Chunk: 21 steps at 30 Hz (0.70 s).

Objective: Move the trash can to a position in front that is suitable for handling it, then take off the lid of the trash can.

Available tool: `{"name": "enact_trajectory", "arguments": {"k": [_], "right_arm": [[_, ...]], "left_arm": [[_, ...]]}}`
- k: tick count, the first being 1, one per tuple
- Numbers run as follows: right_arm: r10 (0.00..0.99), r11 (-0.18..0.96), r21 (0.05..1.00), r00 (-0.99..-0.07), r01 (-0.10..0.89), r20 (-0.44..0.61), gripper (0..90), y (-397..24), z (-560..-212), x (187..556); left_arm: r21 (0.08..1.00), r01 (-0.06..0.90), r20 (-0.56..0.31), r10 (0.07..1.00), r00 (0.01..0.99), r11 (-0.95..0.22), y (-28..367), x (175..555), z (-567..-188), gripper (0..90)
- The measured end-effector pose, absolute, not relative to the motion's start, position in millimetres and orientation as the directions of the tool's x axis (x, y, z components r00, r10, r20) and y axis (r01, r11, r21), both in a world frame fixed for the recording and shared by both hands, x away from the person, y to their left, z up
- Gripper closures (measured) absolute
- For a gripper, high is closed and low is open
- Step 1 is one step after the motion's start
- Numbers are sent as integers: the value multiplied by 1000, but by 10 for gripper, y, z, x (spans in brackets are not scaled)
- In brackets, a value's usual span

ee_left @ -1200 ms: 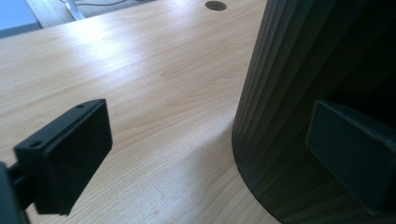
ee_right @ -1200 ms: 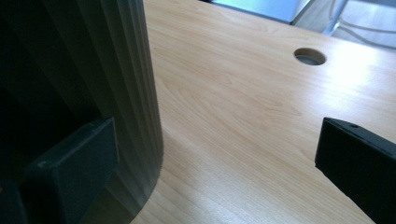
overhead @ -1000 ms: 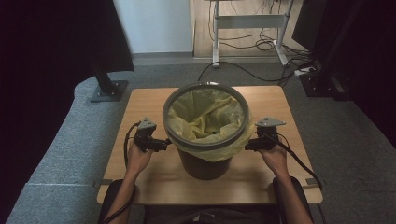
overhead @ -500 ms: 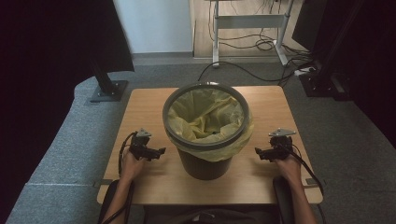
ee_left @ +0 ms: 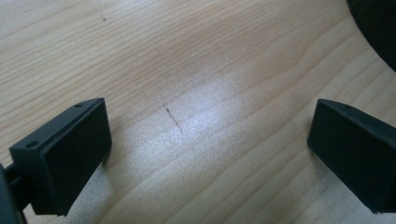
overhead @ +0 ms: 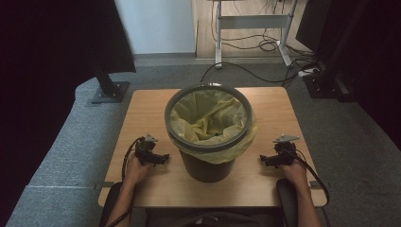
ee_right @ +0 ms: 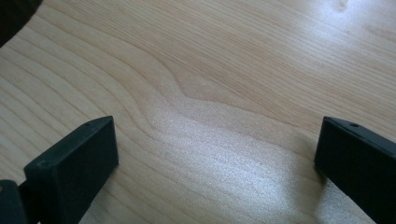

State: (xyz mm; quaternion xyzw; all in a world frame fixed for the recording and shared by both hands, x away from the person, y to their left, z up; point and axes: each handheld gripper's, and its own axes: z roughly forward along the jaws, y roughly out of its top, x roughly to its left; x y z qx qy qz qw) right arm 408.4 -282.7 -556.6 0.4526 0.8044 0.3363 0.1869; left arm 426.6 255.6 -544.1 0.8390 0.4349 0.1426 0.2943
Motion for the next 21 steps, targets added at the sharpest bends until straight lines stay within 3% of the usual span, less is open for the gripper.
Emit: {"name": "enact_trajectory", "arguments": {"k": [21], "right_arm": [[855,359,716,-519,598,5,0,-2829,-5573,4052]], "left_arm": [[561,701,-54,825,562,-440,2557,4311,-5346,32]]}}
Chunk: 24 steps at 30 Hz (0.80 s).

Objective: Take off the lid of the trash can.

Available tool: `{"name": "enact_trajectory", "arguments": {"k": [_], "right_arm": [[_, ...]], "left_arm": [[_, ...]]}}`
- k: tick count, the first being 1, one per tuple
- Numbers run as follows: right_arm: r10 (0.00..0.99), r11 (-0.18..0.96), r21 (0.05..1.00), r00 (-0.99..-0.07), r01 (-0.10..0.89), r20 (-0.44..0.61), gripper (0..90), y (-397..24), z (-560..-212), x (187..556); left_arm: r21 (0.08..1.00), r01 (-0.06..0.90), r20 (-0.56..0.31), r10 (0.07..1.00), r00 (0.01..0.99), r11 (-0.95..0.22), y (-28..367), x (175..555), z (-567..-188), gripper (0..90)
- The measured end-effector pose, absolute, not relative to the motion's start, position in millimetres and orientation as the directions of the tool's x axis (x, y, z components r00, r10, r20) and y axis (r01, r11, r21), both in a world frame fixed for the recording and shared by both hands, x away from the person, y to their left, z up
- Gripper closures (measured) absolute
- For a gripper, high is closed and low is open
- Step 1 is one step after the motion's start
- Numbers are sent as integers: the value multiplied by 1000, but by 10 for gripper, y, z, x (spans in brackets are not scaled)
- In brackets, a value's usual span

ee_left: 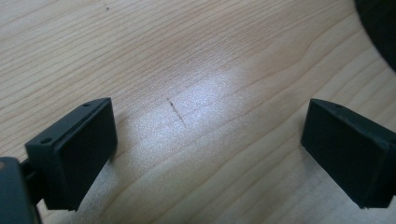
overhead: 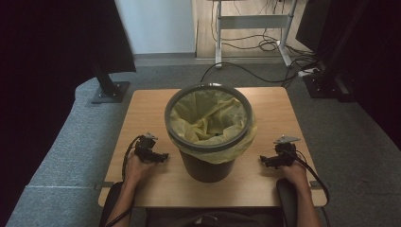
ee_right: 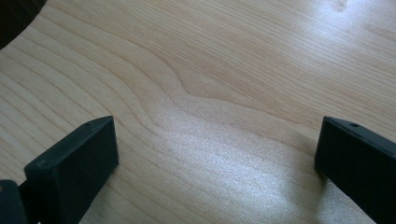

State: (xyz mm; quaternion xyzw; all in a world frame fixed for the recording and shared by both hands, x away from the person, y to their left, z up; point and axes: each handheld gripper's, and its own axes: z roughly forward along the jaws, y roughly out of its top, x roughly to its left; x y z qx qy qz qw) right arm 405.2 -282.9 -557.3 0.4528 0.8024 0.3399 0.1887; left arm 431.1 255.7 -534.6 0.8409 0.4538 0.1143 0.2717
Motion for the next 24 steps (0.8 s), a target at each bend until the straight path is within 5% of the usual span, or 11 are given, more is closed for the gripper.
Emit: {"name": "enact_trajectory", "arguments": {"k": [24], "right_arm": [[853,361,717,-522,596,4,0,-2827,-5574,4045]], "left_arm": [[604,654,-98,772,628,-456,2582,4359,-4704,61]]}}
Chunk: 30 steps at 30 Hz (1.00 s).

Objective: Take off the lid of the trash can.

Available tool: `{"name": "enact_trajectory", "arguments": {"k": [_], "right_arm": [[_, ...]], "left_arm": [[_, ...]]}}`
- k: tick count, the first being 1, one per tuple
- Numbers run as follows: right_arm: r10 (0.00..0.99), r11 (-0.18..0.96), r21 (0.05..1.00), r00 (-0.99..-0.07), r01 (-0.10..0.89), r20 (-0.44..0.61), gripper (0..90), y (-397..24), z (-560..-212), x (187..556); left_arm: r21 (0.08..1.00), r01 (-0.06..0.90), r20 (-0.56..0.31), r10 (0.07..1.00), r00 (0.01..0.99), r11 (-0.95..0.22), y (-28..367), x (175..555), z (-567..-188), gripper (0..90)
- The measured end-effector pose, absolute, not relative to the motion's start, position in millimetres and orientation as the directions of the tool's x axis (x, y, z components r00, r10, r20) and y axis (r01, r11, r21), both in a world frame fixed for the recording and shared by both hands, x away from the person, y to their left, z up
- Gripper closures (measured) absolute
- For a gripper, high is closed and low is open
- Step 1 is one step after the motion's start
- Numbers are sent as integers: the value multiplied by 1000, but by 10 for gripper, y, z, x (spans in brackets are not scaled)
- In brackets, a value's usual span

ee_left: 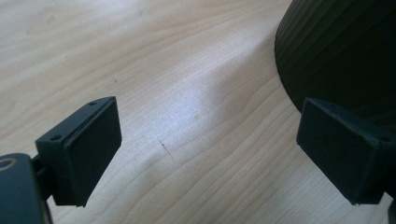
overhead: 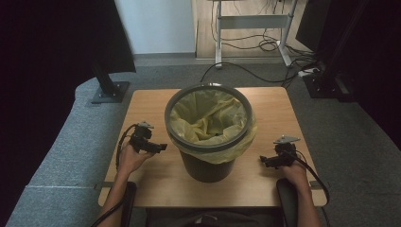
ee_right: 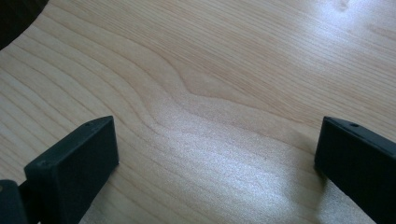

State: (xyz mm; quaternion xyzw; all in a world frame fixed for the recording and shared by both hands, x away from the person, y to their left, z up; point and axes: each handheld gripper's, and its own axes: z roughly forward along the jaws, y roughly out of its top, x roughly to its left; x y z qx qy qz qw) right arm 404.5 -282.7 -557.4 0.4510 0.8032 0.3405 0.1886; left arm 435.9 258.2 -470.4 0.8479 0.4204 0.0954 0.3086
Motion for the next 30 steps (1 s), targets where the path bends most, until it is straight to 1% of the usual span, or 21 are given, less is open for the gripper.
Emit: {"name": "enact_trajectory", "arguments": {"k": [17,26,30], "right_arm": [[852,363,717,-523,595,3,0,-2828,-5574,4045],[849,368,717,-529,593,2,0,-2827,-5574,4039],[846,370,716,-533,592,3,0,-2826,-5572,4035]], "left_arm": [[627,633,-91,765,637,-453,2606,4392,-4317,91],[645,610,-63,763,643,-461,2587,4397,-4124,120],[662,601,-75,759,647,-447,2600,4405,-4032,129]]}}
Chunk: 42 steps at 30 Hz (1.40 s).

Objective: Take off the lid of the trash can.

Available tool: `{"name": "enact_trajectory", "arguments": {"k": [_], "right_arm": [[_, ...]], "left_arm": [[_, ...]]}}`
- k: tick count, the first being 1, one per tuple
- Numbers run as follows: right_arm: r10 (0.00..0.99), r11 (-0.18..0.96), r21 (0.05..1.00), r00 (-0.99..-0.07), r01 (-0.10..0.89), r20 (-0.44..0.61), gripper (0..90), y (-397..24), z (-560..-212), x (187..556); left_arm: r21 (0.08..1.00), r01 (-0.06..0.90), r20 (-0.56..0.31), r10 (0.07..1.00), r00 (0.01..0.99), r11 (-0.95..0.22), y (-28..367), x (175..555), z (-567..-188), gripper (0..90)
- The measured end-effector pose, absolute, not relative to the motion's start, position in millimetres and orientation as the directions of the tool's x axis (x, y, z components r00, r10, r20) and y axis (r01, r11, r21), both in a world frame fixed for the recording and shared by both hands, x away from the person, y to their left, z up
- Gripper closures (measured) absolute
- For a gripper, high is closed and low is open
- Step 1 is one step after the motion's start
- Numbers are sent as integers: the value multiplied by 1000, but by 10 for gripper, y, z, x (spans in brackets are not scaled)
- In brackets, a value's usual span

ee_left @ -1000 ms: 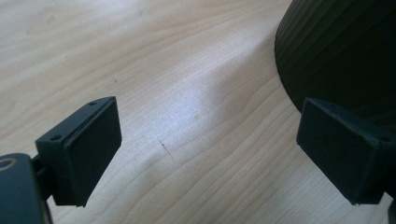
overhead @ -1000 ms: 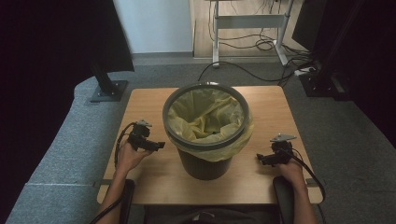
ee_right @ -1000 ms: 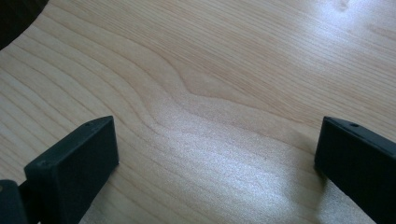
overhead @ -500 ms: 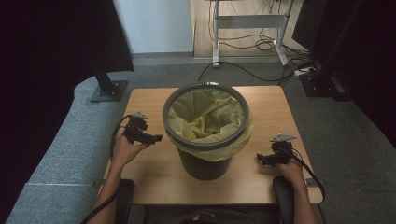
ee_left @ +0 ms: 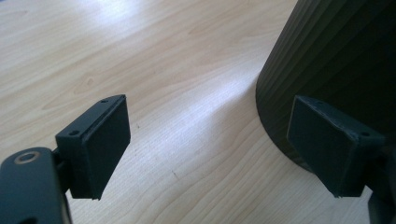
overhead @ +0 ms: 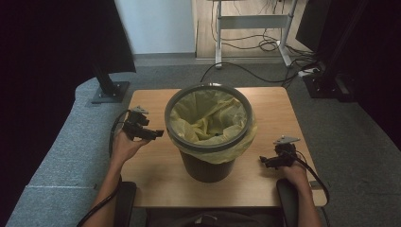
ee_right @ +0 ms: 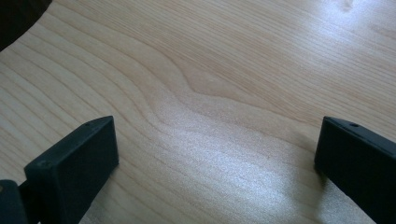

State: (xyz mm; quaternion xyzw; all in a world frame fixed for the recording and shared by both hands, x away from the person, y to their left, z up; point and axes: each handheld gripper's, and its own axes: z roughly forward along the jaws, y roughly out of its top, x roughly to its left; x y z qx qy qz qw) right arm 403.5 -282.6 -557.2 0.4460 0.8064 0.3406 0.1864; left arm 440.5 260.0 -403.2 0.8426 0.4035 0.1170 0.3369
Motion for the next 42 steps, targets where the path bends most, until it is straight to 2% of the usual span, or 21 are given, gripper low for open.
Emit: {"name": "enact_trajectory", "arguments": {"k": [14,31,42], "right_arm": [[844,372,717,-536,589,2,0,-2826,-5574,4033],[843,373,718,-537,588,2,0,-2825,-5574,4032],[844,372,718,-537,588,3,0,-2824,-5575,4032]], "left_arm": [[662,592,-61,755,653,-459,2578,4450,-3696,127],[714,547,-68,734,676,-437,2519,4494,-3177,125],[727,515,-35,725,688,-454,2402,4534,-2863,131]]}}
